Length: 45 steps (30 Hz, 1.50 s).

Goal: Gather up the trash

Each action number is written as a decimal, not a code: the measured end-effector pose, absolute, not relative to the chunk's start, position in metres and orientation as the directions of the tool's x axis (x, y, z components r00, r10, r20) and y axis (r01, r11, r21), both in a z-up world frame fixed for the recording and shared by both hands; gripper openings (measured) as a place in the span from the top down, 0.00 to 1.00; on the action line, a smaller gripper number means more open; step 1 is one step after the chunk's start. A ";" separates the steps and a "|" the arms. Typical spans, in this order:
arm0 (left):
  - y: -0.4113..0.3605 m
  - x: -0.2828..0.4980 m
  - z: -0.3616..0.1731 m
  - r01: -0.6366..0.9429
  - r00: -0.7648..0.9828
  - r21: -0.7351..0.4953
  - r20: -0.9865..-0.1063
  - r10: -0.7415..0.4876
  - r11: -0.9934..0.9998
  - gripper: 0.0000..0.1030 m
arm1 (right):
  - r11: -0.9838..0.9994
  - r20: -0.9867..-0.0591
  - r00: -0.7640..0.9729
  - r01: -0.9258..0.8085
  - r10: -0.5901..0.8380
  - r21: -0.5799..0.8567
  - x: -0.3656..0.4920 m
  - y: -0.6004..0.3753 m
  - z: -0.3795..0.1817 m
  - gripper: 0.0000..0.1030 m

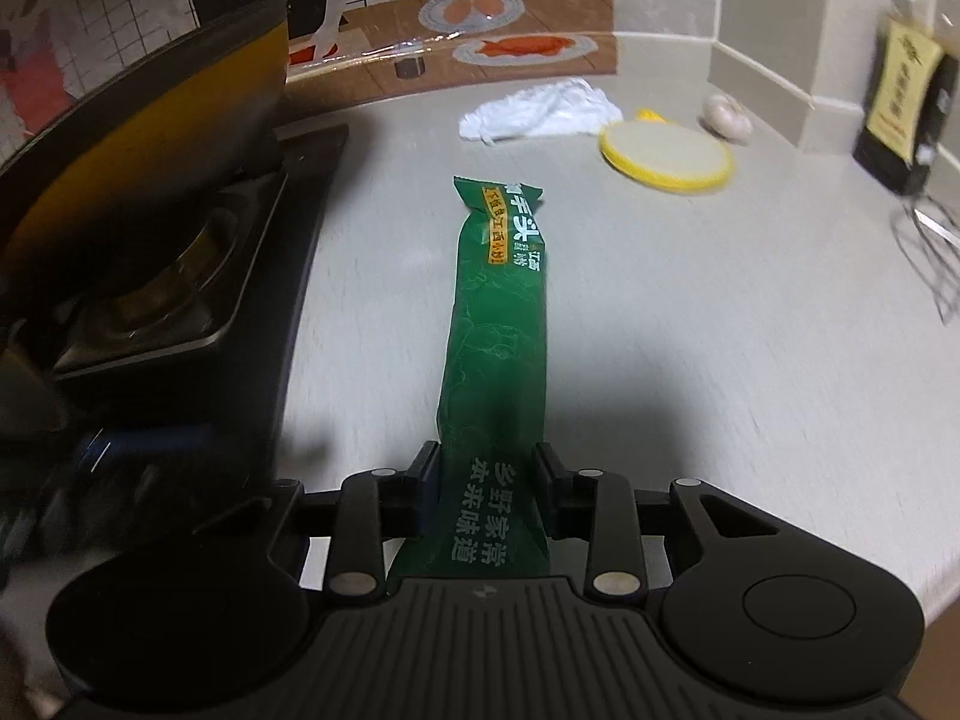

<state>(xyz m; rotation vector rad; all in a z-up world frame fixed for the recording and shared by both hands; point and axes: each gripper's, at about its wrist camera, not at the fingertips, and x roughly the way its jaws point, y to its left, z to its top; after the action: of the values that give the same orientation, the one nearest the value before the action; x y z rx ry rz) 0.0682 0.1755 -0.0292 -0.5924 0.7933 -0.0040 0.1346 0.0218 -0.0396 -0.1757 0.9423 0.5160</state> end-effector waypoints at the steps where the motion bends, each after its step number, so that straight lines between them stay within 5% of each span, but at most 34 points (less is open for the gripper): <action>1: 0.171 0.074 -0.030 -0.217 0.706 -0.507 -0.672 -0.225 0.834 0.79 | 0.863 -0.809 0.469 -0.496 0.354 0.090 0.131 0.014 -0.039 0.69; 8: 0.142 0.108 -0.029 -0.206 0.701 -0.420 -0.693 -0.166 0.884 0.79 | 0.844 -0.794 0.420 -0.494 0.440 0.207 0.110 -0.034 -0.032 0.68; 11: 0.123 0.121 -0.028 -0.172 0.693 -0.349 -0.707 -0.139 0.921 0.79 | 0.861 -0.764 0.467 -0.458 0.445 0.222 0.110 -0.056 -0.024 0.56; 18: 0.091 0.124 -0.045 -0.089 0.644 -0.191 -0.760 -0.089 0.977 0.79 | 0.953 -0.717 0.644 -0.288 0.268 0.098 0.127 -0.105 -0.010 0.46; 28: 0.093 0.121 -0.040 -0.089 0.641 -0.206 -0.761 -0.102 0.975 0.79 | 0.980 -0.722 0.665 -0.177 0.189 0.093 0.133 -0.130 -0.022 0.45; 45: 0.120 0.120 -0.019 -0.122 0.694 -0.299 -0.708 -0.134 0.946 0.79 | 0.838 -0.711 0.582 -0.545 0.396 0.021 0.068 -0.039 -0.033 0.47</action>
<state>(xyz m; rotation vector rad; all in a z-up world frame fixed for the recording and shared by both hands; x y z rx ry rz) 0.1200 0.1198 -0.0189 -0.3381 0.8084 -0.0067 0.0678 -0.0393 -0.0330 -0.2086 0.7742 0.5537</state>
